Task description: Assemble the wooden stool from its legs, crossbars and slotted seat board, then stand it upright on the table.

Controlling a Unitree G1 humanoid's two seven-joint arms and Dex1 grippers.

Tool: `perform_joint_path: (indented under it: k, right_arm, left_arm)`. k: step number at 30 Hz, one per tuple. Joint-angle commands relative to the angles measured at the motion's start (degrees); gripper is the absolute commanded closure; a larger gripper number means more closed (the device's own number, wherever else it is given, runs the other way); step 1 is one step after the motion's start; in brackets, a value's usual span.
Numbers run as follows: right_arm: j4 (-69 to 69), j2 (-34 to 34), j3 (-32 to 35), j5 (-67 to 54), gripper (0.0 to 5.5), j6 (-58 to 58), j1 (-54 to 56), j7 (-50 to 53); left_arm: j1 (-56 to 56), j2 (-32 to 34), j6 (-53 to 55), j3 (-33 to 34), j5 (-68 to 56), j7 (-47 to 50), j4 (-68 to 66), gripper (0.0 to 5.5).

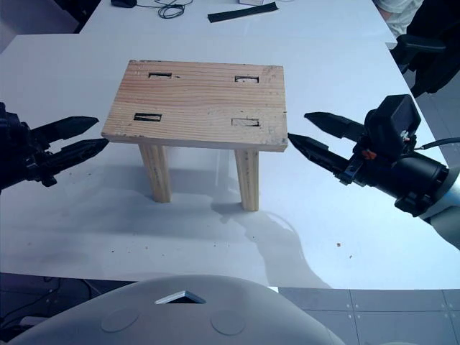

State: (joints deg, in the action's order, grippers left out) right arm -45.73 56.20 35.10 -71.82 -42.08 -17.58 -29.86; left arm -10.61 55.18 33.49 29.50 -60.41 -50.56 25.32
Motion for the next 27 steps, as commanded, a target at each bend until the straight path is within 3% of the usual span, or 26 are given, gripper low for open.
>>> perform_joint_path:
  k: [1,4,7,12,16,21,27]
  right_arm:
    - [7.92,-6.26,-6.92,8.92,3.28,2.46,0.82,3.09]
    - [15.39,-12.16,-13.48,19.46,3.28,6.31,4.81,8.59]
    - [26.55,-19.25,-21.27,33.16,3.28,13.18,9.98,14.33]
    - [40.66,-29.03,-27.85,45.83,3.28,24.83,16.61,17.25]
    - [52.99,-35.67,-29.37,54.27,3.28,36.56,22.31,20.58]
    - [71.94,-42.45,-28.97,61.67,3.28,52.75,29.86,26.03]
    - [86.44,-46.70,-30.91,67.00,3.28,62.33,35.33,27.12]
  left_arm:
    - [2.74,-3.01,-1.59,-0.95,3.57,0.00,-5.78,2.91]
    - [3.45,-6.52,-3.75,-4.76,8.03,1.39,-7.58,2.91]
    - [10.11,-13.71,-10.27,-10.22,21.35,13.65,-18.36,2.91]
    - [17.23,-24.45,-22.16,-17.46,37.72,26.74,-30.26,2.91]
    - [20.19,-31.96,-32.81,-21.01,45.59,31.28,-41.76,2.91]
    - [22.57,-39.04,-44.08,-19.62,47.47,34.90,-55.88,2.91]
    - [27.44,-44.25,-52.03,-21.00,50.63,37.01,-67.55,2.91]
